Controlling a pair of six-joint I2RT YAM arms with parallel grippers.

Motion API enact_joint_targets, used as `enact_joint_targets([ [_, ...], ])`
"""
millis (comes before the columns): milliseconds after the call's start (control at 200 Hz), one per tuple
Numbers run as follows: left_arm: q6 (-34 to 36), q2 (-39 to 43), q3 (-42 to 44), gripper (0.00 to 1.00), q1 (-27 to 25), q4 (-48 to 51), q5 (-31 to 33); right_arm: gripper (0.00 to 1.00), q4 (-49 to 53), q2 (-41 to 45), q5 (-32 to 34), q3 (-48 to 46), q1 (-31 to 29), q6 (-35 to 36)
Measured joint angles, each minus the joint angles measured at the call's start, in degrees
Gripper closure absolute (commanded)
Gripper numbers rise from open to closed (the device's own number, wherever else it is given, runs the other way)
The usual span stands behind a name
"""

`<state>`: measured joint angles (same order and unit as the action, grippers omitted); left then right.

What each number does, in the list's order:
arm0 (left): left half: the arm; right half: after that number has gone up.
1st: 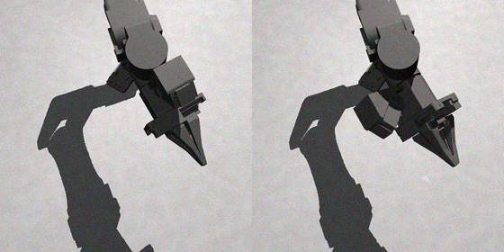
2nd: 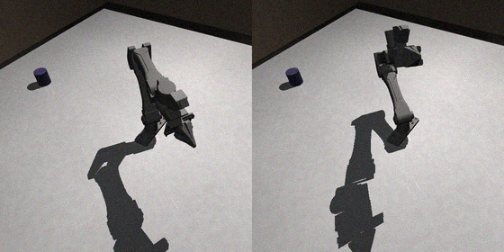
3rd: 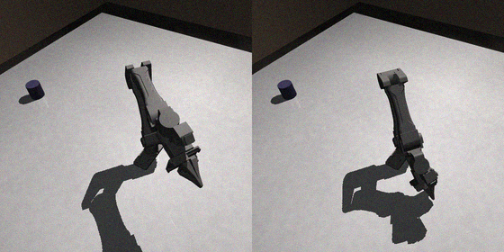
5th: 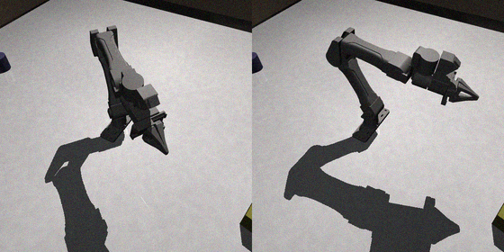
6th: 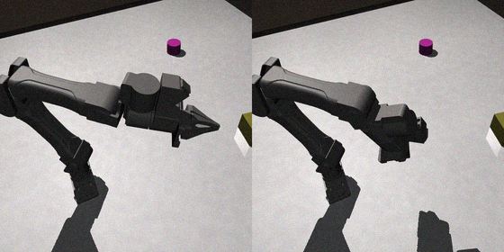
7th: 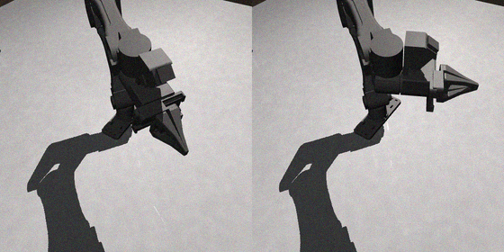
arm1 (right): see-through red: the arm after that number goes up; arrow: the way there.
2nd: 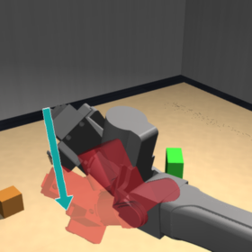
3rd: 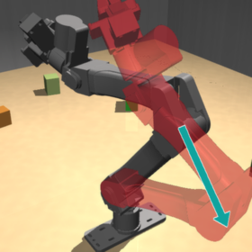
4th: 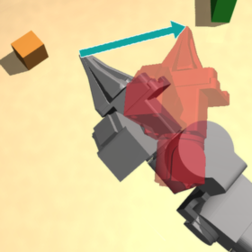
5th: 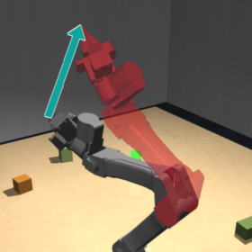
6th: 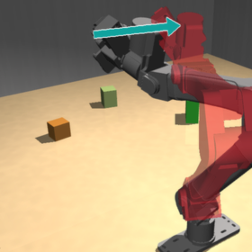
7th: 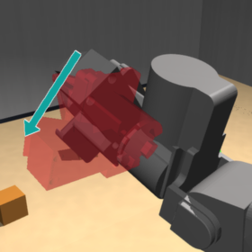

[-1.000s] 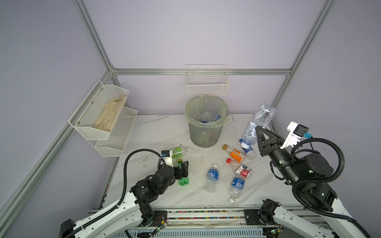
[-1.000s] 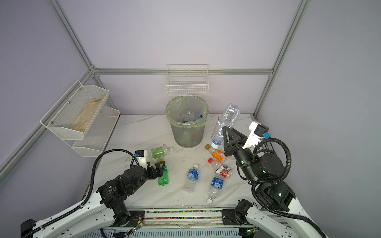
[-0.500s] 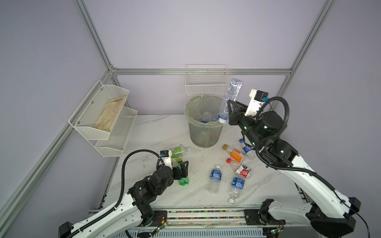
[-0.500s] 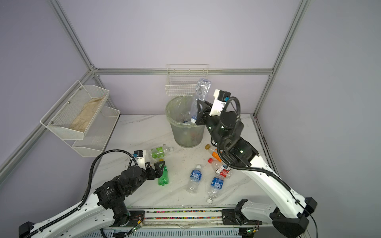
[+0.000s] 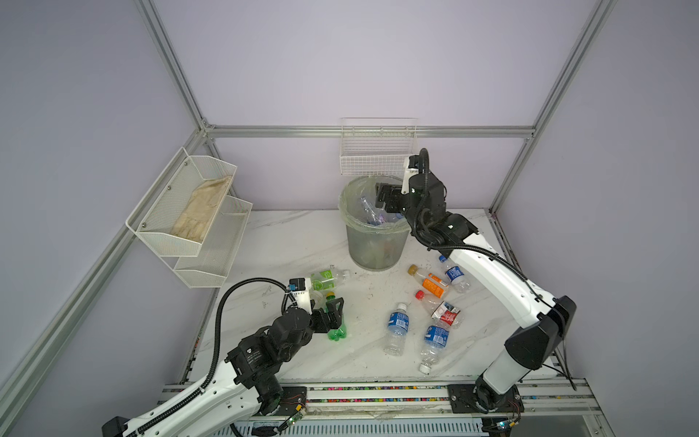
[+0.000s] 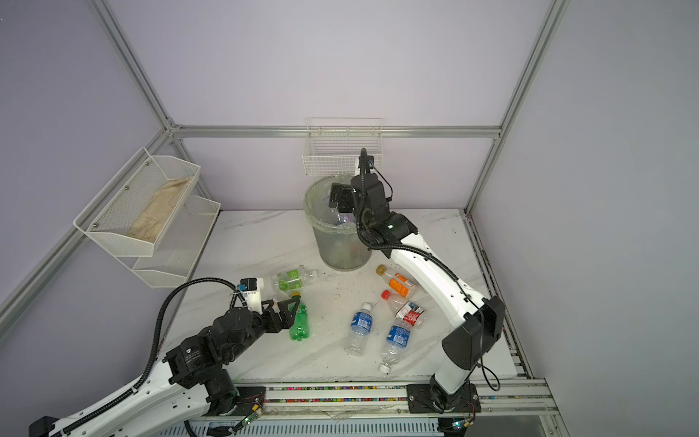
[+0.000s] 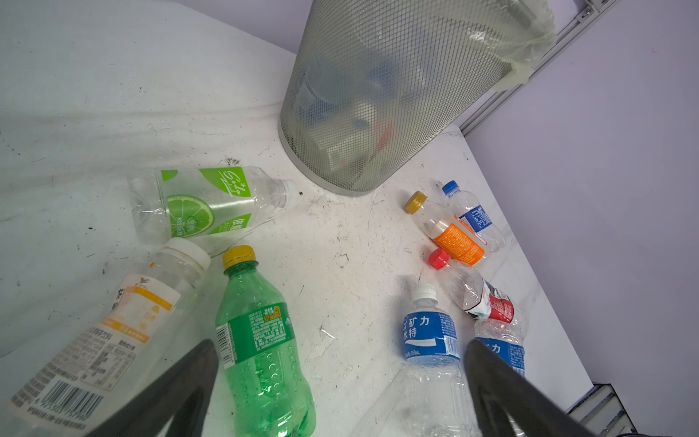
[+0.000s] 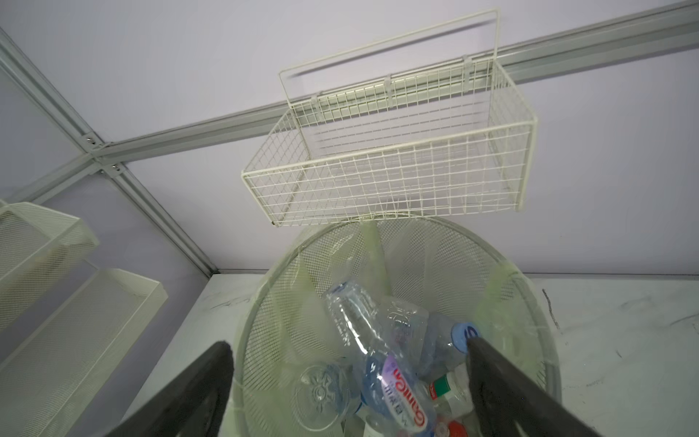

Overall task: Throw the plastic bottles in the bin
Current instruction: 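Open the right gripper to drop the crushed bottle into the bin, then withdraw the right gripper from the bin while the left gripper reaches toward the Pocari bottle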

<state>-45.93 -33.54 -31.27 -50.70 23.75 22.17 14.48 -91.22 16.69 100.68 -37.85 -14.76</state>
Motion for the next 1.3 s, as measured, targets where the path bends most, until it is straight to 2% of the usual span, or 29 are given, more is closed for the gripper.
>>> enact_joint_targets([
  [175,0.1,-3.1,-0.1,0.00,0.0,0.0,-0.8,0.03,-2.3,12.2,-0.1,-2.7,-0.1,-0.3],
  [350,0.7,-8.9,-0.2,0.00,-0.8,0.0,-1.9,0.03,-2.9,19.4,-0.8,-6.4,-0.1,-1.4],
  [895,3.8,-18.3,-3.6,0.00,-2.3,-2.8,-4.6,0.03,3.5,29.5,-0.1,-23.2,-0.1,-4.2],
  [1300,6.6,-31.5,-10.3,0.00,-6.4,-4.9,-8.3,0.03,5.9,33.9,0.2,-35.5,-0.1,-8.0],
])
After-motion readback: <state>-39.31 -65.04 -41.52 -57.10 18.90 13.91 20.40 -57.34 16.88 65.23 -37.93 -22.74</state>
